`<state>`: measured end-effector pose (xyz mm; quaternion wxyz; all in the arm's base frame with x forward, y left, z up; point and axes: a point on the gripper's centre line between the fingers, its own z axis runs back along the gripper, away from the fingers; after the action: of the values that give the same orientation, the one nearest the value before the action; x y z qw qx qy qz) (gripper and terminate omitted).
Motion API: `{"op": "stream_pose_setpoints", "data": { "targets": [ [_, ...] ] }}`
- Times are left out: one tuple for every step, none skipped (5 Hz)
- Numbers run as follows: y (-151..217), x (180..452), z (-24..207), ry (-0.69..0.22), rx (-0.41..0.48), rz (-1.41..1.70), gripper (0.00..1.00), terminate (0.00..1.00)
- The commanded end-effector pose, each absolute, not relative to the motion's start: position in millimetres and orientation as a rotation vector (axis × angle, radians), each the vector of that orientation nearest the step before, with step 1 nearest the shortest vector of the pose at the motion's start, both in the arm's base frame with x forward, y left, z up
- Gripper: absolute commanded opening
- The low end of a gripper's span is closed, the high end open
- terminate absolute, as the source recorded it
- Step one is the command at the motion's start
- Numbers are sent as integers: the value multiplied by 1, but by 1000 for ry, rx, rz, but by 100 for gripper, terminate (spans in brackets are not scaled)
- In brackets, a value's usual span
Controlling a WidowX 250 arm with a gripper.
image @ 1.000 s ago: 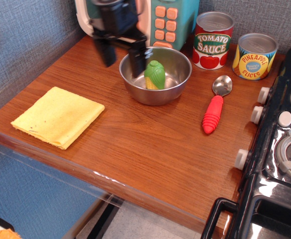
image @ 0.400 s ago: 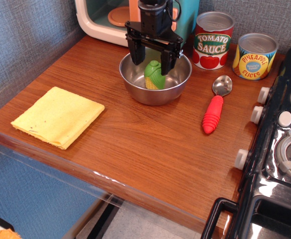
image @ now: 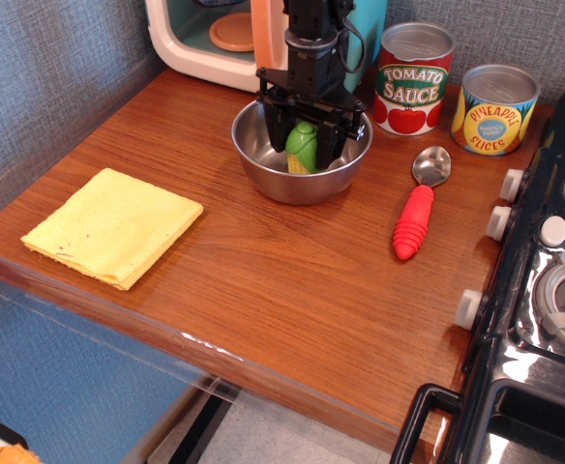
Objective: Move the corn out of the bowl and to left of it between microwave and cloth.
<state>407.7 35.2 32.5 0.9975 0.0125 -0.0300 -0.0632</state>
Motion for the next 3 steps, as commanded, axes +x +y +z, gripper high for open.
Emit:
{"op": "stream_pose_setpoints", "data": {
  "targets": [
    [32,408,61,-133,-6,-163,0,0],
    [31,412,81,-190,-47,-195,0,0],
    [42,420,118,-279,-105,-199,0,0]
  ]
}}
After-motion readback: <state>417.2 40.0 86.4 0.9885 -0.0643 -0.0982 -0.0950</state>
